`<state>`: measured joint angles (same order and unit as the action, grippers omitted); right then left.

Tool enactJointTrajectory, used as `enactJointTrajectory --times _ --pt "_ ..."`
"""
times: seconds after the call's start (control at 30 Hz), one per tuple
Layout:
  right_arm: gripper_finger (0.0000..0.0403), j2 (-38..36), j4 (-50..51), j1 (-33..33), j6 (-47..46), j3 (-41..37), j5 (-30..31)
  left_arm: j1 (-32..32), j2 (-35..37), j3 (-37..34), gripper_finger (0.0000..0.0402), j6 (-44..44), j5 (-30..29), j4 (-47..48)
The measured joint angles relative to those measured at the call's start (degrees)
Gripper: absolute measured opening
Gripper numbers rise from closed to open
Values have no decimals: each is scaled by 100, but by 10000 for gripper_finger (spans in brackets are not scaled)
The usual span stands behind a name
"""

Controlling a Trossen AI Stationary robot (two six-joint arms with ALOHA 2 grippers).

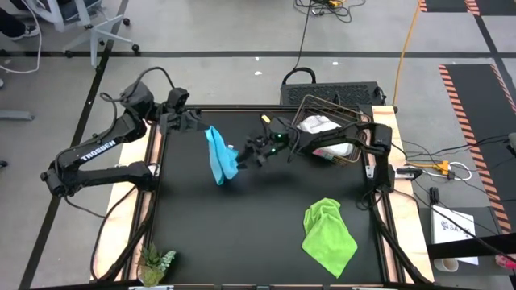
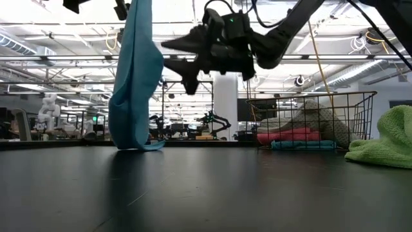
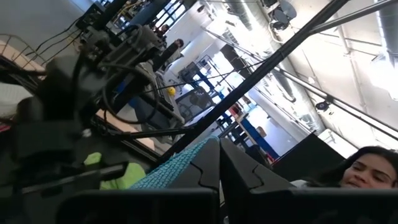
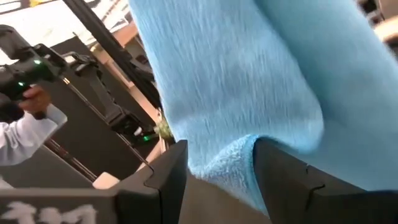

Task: Fold microfiber towels
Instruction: Fold the blue towel

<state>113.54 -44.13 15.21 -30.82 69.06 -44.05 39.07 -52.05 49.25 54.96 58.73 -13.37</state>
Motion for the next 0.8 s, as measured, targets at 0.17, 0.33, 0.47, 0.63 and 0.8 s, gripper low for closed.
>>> enactJointTrajectory --times 0.17,0.33,0.47,0.63,0.8 --pt "171 0 -9 -164 280 196 54 0 0 0 10 -65 -19 40" --pt "171 0 158 -294 452 196 230 -1 0 0 3 -74 -27 34" --pt "171 3 401 -385 638 195 442 -2 -1 0 10 -70 -30 33" --pt "171 3 408 -470 817 194 727 0 0 0 3 -74 -32 29" --pt "171 2 412 -528 788 194 846 0 0 0 10 -85 -78 22"
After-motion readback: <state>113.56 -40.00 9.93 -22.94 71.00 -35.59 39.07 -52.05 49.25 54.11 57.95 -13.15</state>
